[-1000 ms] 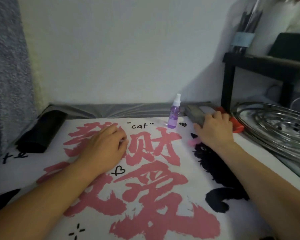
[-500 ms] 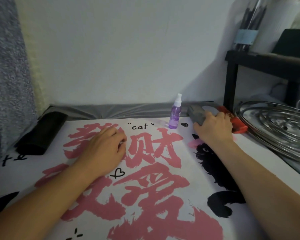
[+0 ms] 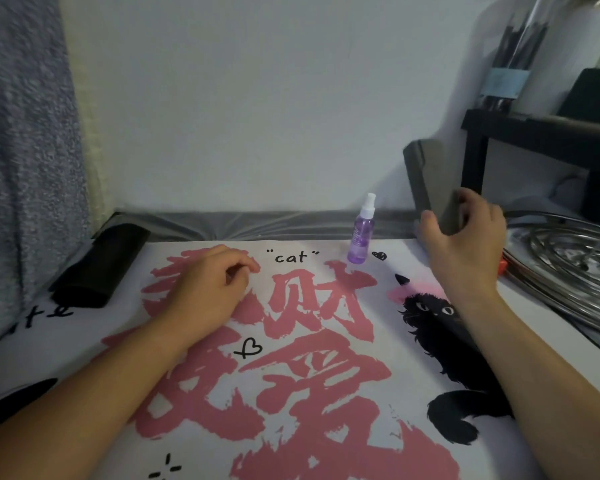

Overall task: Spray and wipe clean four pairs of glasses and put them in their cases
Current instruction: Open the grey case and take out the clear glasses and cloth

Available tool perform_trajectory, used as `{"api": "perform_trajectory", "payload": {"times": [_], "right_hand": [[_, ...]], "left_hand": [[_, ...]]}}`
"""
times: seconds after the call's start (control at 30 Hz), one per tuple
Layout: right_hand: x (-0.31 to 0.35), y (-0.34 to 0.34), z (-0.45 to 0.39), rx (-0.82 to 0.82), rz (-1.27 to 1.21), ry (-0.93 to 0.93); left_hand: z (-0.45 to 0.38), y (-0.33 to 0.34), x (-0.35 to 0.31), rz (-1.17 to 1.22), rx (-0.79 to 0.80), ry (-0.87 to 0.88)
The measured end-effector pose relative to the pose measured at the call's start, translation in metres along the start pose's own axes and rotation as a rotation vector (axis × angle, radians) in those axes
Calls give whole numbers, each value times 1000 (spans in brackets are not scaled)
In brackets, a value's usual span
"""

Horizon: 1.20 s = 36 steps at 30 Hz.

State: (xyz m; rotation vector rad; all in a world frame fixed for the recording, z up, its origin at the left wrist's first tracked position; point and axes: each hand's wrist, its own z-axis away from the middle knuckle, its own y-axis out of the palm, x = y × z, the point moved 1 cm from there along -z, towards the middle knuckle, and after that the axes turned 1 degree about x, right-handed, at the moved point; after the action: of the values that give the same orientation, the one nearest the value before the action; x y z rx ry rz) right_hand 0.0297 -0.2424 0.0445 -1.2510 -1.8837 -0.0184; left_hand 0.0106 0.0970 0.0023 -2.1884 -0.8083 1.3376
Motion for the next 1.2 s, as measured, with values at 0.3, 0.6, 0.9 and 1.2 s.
{"api": "perform_trajectory", "payload": {"times": [0.3, 0.6, 0.9, 1.2], "right_hand": [[70, 34, 85, 1070, -96, -657], [65, 59, 64, 1314, -195, -437], [66, 63, 68, 937, -272, -250], [65, 64, 73, 674, -235, -155]], "left_hand": [[-2, -47, 1, 418, -13, -57], [8, -54, 7, -119, 707, -31], [5, -53, 12, 139, 661, -154], [4, -51, 17, 9, 700, -100]]}}
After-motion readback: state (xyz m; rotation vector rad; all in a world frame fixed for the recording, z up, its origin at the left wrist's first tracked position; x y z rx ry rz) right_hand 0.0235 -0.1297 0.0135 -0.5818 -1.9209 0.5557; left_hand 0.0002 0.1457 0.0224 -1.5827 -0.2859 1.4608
